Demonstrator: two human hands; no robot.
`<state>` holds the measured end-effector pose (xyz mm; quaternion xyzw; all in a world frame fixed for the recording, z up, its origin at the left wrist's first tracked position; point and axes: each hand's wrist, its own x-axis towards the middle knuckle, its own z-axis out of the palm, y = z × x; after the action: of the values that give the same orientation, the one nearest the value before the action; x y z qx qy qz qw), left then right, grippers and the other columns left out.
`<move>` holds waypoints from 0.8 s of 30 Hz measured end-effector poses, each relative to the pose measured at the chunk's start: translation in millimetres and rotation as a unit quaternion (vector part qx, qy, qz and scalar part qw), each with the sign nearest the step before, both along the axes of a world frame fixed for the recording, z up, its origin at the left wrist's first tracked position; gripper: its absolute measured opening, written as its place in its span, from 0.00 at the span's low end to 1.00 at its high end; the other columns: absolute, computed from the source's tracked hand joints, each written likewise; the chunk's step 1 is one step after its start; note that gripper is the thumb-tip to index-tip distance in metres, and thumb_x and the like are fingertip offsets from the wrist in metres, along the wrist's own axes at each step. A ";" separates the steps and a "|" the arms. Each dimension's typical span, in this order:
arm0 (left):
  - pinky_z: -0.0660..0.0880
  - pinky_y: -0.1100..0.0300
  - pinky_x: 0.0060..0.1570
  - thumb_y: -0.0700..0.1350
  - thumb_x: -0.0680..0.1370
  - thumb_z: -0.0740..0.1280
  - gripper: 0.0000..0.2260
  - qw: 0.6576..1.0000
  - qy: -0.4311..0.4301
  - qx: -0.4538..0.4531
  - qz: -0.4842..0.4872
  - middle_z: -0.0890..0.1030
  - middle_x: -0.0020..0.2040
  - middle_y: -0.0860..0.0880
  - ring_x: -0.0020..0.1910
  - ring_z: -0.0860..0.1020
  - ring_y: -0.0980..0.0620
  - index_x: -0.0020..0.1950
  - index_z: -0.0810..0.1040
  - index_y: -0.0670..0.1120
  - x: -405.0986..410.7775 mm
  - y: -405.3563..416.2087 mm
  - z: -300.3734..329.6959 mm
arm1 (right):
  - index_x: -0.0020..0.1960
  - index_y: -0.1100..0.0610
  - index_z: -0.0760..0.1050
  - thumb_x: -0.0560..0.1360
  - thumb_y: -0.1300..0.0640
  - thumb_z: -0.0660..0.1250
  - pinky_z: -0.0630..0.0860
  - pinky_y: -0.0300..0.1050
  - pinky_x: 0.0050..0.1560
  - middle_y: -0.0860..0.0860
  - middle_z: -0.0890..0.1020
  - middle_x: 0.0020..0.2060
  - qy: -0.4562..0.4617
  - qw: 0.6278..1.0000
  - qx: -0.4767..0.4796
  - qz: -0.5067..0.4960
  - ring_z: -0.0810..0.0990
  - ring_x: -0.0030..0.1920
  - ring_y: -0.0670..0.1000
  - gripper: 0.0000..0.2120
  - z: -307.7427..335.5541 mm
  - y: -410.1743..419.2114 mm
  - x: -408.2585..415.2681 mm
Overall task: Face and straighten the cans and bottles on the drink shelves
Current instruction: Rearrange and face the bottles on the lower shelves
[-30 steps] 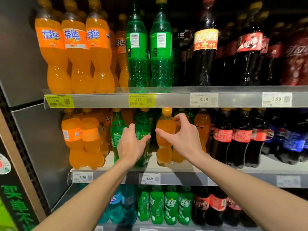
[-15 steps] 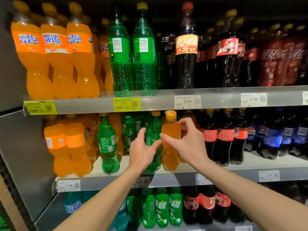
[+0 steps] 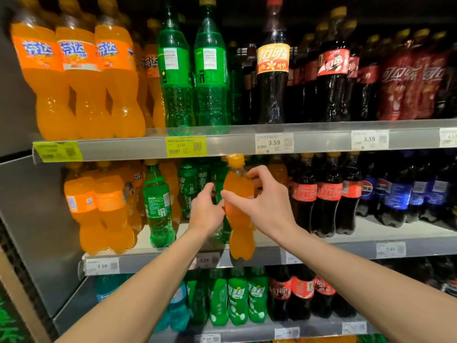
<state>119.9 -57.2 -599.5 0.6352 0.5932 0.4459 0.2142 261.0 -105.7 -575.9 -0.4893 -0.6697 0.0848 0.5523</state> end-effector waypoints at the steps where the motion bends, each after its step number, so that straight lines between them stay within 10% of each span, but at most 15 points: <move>1: 0.70 0.48 0.69 0.44 0.82 0.66 0.26 1.000 0.000 0.008 0.010 0.71 0.74 0.44 0.72 0.70 0.43 0.79 0.62 0.45 -4.1 -2.6 1.1 | 0.52 0.48 0.72 0.68 0.37 0.77 0.80 0.48 0.40 0.44 0.83 0.37 0.007 1.000 -0.004 0.005 0.81 0.36 0.42 0.23 0.5 -0.4 -2.6; 7: 0.67 0.60 0.45 0.47 0.78 0.70 0.19 0.974 -0.019 0.140 0.177 0.70 0.61 0.48 0.50 0.72 0.54 0.66 0.70 0.45 -47.8 -26.5 6.9 | 0.53 0.47 0.72 0.67 0.34 0.77 0.81 0.47 0.41 0.43 0.83 0.38 0.008 1.000 -0.019 0.006 0.81 0.38 0.42 0.25 1.0 0.9 -23.6; 14: 0.73 0.46 0.59 0.49 0.76 0.74 0.40 0.972 -0.032 0.005 0.233 0.62 0.74 0.38 0.66 0.73 0.36 0.79 0.52 0.42 -84.5 -18.6 -1.1 | 0.55 0.47 0.73 0.67 0.35 0.77 0.79 0.33 0.34 0.40 0.81 0.41 0.030 0.997 -0.059 0.046 0.81 0.40 0.38 0.26 -1.1 0.1 -56.9; 24: 0.78 0.49 0.55 0.50 0.76 0.73 0.24 0.993 -0.034 -0.007 0.110 0.80 0.58 0.50 0.56 0.79 0.48 0.68 0.70 0.46 -96.7 -5.2 -13.7 | 0.54 0.49 0.74 0.67 0.40 0.79 0.71 0.25 0.32 0.38 0.79 0.39 0.027 0.995 -0.073 0.062 0.75 0.41 0.24 0.23 -1.6 8.7 -63.6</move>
<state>23.2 -62.4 -613.3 0.5489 0.6549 0.4842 0.1882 197.4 -97.0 -577.6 -0.4831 -0.6757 0.1810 0.5266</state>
